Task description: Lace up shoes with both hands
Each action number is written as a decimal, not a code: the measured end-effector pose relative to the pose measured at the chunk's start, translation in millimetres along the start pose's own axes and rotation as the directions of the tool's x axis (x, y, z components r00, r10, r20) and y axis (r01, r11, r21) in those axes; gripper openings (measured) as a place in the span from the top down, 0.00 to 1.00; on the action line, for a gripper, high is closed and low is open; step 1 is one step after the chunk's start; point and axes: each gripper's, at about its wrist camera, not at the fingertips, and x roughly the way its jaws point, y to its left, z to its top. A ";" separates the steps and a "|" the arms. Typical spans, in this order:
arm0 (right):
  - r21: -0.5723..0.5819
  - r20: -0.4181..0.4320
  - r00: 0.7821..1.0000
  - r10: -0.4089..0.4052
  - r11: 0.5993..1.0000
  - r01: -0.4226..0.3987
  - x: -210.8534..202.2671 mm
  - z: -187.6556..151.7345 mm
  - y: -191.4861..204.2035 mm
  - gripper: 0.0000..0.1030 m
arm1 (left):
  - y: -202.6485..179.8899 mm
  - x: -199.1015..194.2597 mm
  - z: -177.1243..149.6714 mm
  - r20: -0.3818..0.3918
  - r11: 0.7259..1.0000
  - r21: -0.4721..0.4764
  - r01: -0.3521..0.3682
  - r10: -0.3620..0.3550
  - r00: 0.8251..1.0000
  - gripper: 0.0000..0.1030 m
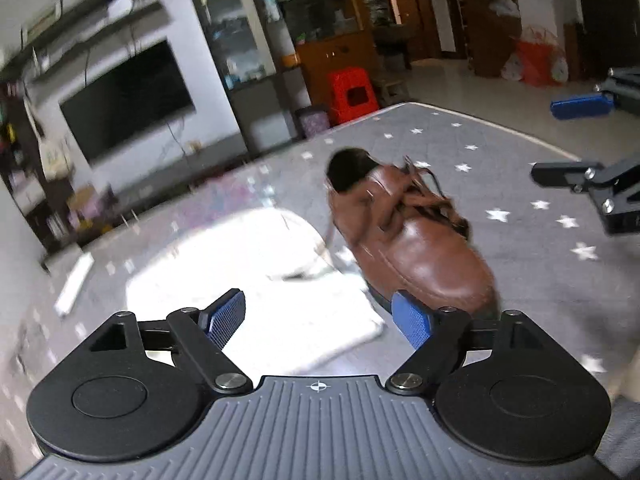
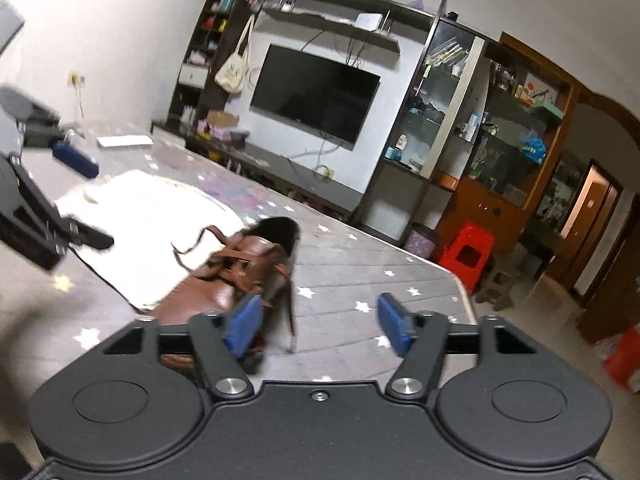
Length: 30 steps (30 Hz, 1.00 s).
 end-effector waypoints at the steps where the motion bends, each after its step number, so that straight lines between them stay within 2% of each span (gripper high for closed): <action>1: 0.009 0.008 1.000 0.014 1.000 -0.014 -5.5 0.0 1.1 0.16 | -2.8 -3.9 -7.7 -0.015 1.000 -0.009 -0.012 0.012 1.000 0.21; 4: 0.031 0.039 0.998 0.051 0.998 -0.053 -20.9 0.2 4.5 0.11 | -7.8 -12.5 -26.1 -0.051 0.999 -0.031 -0.039 0.037 0.998 0.21; 5: 0.031 0.054 0.997 0.063 0.997 -0.064 -25.6 0.0 6.2 0.09 | -10.3 -20.5 -42.4 -0.077 0.998 -0.039 -0.039 0.036 0.996 0.21; 6: 0.021 0.070 0.995 0.071 0.997 -0.072 -30.1 0.3 8.2 0.00 | -10.6 -26.7 -53.1 -0.087 0.998 -0.055 -0.043 0.039 0.995 0.21; 8: -0.004 0.102 0.991 0.083 0.997 -0.083 -39.2 1.3 12.5 0.00 | -9.6 -37.1 -71.3 -0.105 0.996 -0.088 -0.032 0.022 0.994 0.21; 12: -0.048 0.163 0.980 0.112 0.993 -0.105 -56.2 3.4 20.4 0.00 | 1.4 -67.4 -118.3 -0.135 0.973 -0.231 0.004 -0.037 0.990 0.21; 15: -0.059 0.205 0.969 0.135 0.990 -0.126 -65.1 6.0 23.4 0.00 | 11.7 -85.3 -129.9 -0.102 0.953 -0.303 -0.023 -0.008 0.995 0.21; 18: -0.028 0.322 0.943 0.083 0.997 -0.078 -77.2 1.1 24.4 0.00 | 22.9 -92.5 -116.3 -0.044 0.933 -0.354 -0.065 0.053 0.998 0.21; 20: -0.021 0.364 0.930 0.055 0.998 -0.051 -83.0 -1.0 25.0 0.00 | 28.2 -86.8 -103.3 -0.026 0.923 -0.382 -0.053 0.046 0.999 0.21; 22: -0.016 0.337 0.938 0.086 0.996 -0.085 -82.4 -0.1 21.3 0.00 | 29.9 -78.8 -83.7 0.006 0.920 -0.389 -0.045 0.051 0.999 0.20; 26: 0.054 0.276 0.958 0.074 0.994 -0.092 -73.2 -4.7 10.3 0.00 | 24.8 -64.9 -58.3 0.046 0.929 -0.368 -0.042 0.064 0.997 0.20; 30: 0.086 0.217 0.974 0.060 0.993 -0.080 -61.7 -7.7 3.2 0.00 | 23.6 -30.9 -30.2 0.048 0.912 -0.410 0.018 0.002 0.999 0.20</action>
